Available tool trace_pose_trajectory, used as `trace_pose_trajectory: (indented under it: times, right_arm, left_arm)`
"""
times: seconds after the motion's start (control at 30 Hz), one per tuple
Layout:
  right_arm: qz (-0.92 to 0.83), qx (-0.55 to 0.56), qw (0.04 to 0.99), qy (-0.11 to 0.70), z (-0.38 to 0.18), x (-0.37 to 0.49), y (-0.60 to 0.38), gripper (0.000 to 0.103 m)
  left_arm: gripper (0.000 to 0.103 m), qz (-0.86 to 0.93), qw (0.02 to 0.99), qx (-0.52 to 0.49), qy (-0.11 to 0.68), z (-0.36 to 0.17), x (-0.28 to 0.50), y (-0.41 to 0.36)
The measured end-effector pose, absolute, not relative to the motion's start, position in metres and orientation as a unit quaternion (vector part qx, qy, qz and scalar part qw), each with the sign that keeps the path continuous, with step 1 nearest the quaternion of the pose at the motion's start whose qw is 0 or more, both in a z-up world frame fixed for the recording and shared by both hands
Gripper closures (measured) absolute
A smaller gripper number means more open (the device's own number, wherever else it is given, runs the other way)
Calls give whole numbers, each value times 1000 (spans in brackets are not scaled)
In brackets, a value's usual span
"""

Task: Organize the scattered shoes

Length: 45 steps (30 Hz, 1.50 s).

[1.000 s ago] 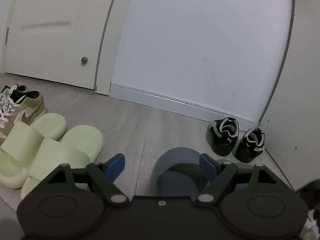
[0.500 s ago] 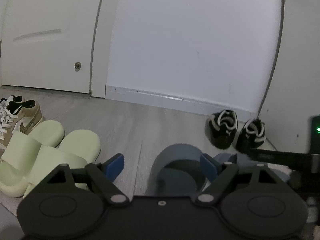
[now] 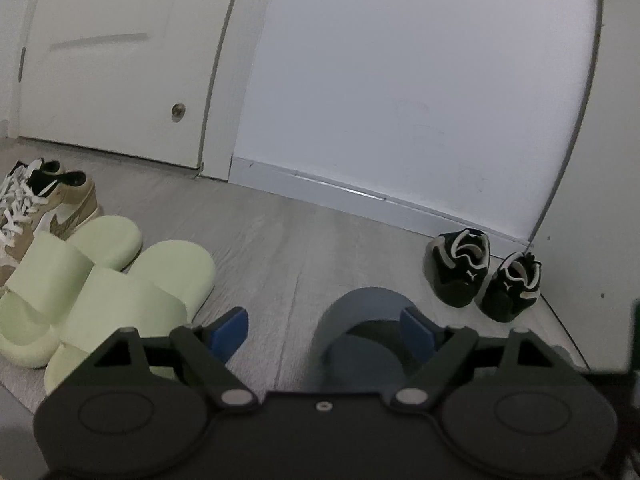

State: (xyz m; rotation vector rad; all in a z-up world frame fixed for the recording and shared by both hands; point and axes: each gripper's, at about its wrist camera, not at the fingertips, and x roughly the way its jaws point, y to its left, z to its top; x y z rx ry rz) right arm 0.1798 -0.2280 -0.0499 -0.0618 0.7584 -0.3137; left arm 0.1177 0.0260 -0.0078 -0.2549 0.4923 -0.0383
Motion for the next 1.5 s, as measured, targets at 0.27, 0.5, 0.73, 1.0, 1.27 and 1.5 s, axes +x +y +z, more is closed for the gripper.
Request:
trace_pose_trajectory:
  times: [0.27, 0.5, 0.73, 1.0, 1.27, 1.5]
  right_arm:
    - [-182, -71, 935, 296, -53, 161, -214, 9]
    - [-170, -93, 933, 302, -78, 192, -216, 22]
    - [-69, -127, 933, 330, -66, 170, -206, 25]
    - [-92, 33, 957, 272, -38, 139, -214, 12]
    - [-171, 362, 856, 328, -65, 126, -286, 7]
    - [-115, 385, 850, 340, -73, 153, -288, 12]
  left_arm:
    - [19, -24, 962, -117, 245, -7, 117, 22]
    - [19, -17, 961, -139, 240, -7, 116, 29]
    - [19, -24, 963, -132, 234, -6, 114, 26]
    - [19, -23, 963, -143, 228, -6, 113, 31]
    - [19, -33, 964, -132, 229, -6, 114, 26]
    - [19, -30, 963, -138, 231, -6, 115, 28]
